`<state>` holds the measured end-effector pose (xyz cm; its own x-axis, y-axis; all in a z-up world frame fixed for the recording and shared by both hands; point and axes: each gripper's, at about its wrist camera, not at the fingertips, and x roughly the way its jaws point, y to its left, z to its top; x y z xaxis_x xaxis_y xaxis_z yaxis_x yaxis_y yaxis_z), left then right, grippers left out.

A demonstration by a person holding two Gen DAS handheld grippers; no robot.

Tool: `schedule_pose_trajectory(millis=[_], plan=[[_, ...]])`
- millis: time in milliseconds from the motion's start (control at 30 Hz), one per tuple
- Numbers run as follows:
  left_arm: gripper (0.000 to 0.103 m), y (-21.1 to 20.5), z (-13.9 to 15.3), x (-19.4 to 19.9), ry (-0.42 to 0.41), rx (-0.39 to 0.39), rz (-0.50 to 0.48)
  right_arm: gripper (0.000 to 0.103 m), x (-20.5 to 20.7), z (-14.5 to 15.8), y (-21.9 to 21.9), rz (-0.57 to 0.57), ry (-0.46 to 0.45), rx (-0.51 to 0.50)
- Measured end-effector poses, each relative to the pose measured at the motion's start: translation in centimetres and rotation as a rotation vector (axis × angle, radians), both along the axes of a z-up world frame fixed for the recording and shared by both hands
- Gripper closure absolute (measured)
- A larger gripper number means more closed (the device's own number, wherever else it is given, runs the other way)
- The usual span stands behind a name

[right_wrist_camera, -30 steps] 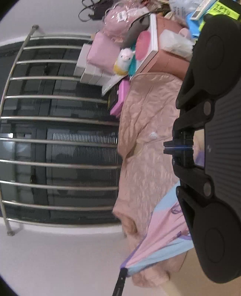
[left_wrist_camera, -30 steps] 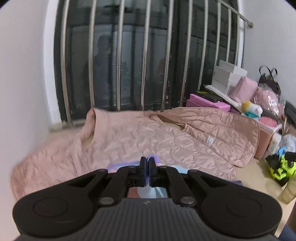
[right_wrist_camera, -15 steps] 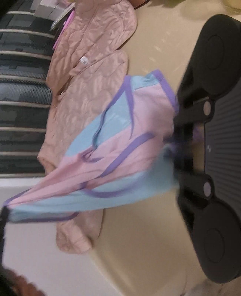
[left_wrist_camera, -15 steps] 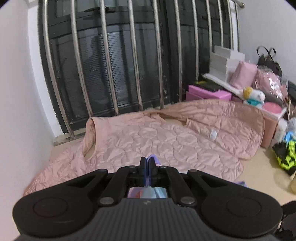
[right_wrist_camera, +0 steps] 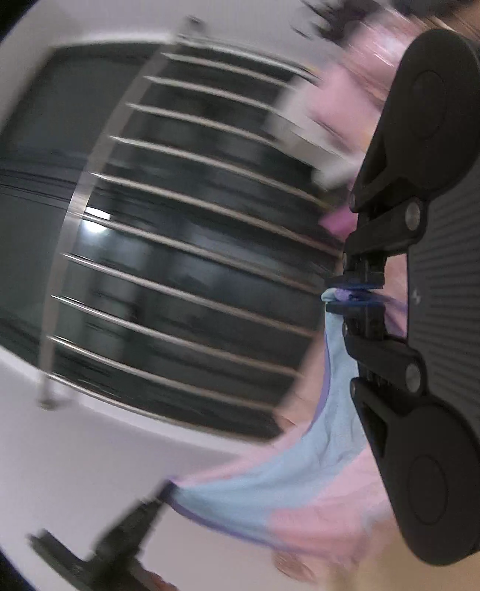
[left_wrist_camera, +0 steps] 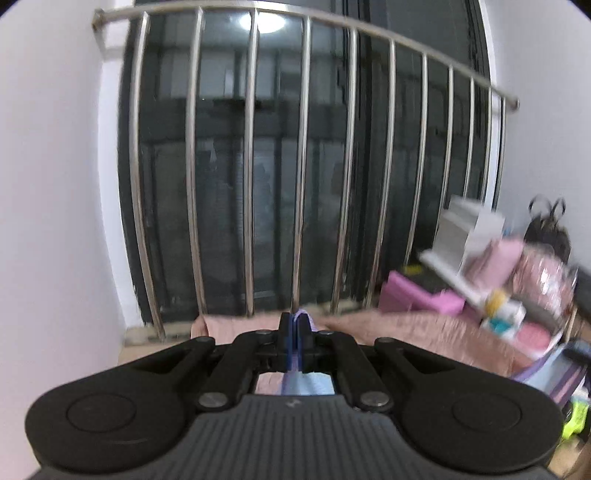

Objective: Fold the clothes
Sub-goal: 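Raise the garment high with both grippers, letting it hang open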

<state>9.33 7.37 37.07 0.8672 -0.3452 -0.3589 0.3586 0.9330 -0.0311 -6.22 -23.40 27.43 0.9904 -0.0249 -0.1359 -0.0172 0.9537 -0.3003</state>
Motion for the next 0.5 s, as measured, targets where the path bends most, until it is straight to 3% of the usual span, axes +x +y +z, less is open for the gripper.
schedule_pose_trajectory(millis=[100, 200, 367, 500], plan=[[0.101, 1.7, 2.1, -0.4, 0.001, -0.063, -0.017, 0.099, -0.9, 4.1, -1.4, 0.002, -0.078, -0.016], [0.101, 3.1, 2.6, 0.2, 0.025, -0.106, -0.023, 0.099, 0.1, 5.9, -2.5, 0.021, -0.077, -0.016], [0.101, 4.1, 1.4, 3.5, 0.039, -0.108, 0.013, 0.098, 4.9, 4.9, -2.2, 0.025, -0.017, -0.011], [0.101, 3.4, 0.9, 6.2, -0.015, -0.061, 0.066, 0.098, 9.6, 2.9, -0.2, -0.009, -0.02, -0.037]])
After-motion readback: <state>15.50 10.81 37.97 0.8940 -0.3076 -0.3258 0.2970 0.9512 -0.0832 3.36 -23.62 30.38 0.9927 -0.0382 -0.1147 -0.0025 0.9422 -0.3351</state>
